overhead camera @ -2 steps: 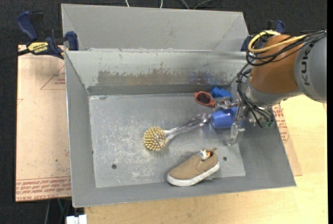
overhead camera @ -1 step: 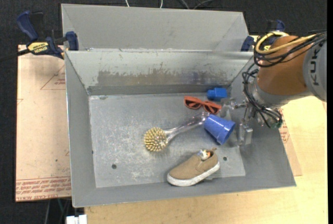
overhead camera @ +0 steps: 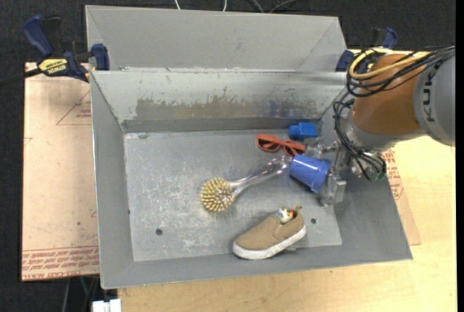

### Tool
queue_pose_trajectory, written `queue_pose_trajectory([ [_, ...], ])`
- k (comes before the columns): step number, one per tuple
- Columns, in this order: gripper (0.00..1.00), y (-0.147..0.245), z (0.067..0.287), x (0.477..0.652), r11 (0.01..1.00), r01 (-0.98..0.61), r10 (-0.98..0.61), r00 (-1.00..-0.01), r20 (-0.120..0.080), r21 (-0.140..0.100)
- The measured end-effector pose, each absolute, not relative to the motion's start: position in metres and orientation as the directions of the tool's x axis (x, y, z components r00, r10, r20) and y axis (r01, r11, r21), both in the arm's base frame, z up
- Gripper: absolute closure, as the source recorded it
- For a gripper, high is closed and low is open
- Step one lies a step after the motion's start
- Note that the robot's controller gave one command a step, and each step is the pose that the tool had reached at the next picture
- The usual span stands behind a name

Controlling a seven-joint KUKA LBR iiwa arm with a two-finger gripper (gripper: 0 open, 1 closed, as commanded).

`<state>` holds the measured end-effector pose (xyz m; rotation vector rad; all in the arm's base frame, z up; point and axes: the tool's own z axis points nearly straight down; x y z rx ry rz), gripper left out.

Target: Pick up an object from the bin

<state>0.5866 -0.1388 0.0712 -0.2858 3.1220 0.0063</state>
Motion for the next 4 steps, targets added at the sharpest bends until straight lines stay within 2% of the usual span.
queue_pose_trajectory([
  [1,0.00,-0.122,0.070,0.593,0.982,-0.189,-0.189,-0.982,-0.014,0.001],
  [2,1.00,-0.132,0.069,0.590,0.983,-0.183,-0.183,-0.983,-0.012,0.002],
  [3,1.00,-0.132,0.069,0.590,0.983,-0.183,-0.183,-0.983,-0.012,0.003],
  [4,1.00,-0.131,0.092,0.589,0.983,-0.184,-0.184,-0.983,-0.009,0.004],
])
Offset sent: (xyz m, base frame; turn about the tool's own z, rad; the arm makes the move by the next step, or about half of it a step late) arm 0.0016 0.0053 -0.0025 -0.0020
